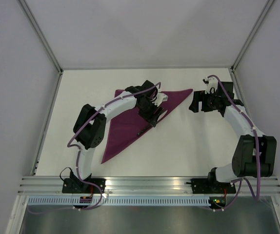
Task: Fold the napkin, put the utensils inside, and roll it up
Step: Place the utensil onto the napkin, then fold the napkin
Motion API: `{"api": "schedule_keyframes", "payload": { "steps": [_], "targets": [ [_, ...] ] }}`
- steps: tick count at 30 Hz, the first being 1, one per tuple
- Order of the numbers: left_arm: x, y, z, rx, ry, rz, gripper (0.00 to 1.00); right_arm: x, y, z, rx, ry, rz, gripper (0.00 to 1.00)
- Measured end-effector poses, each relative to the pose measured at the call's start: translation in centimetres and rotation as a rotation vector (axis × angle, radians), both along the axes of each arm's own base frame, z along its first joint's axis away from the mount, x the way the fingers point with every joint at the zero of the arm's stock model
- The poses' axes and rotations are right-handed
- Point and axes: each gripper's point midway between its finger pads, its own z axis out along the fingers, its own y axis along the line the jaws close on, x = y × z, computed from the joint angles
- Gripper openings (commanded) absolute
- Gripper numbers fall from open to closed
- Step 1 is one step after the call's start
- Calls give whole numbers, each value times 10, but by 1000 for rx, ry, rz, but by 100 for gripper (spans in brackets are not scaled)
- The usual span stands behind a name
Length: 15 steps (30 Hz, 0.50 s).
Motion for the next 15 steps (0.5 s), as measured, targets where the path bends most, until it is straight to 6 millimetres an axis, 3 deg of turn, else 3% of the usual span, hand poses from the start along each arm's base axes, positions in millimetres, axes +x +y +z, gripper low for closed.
{"api": "schedule_keyframes", "payload": {
  "steps": [6,15],
  "targets": [
    [4,-2,31,-55,-72,3,69,0,-6,-3,6,9,-31,90],
    [5,-4,93,-193,-222,34,69,10,-9,-8,52,21,-97,85]
  ]
}}
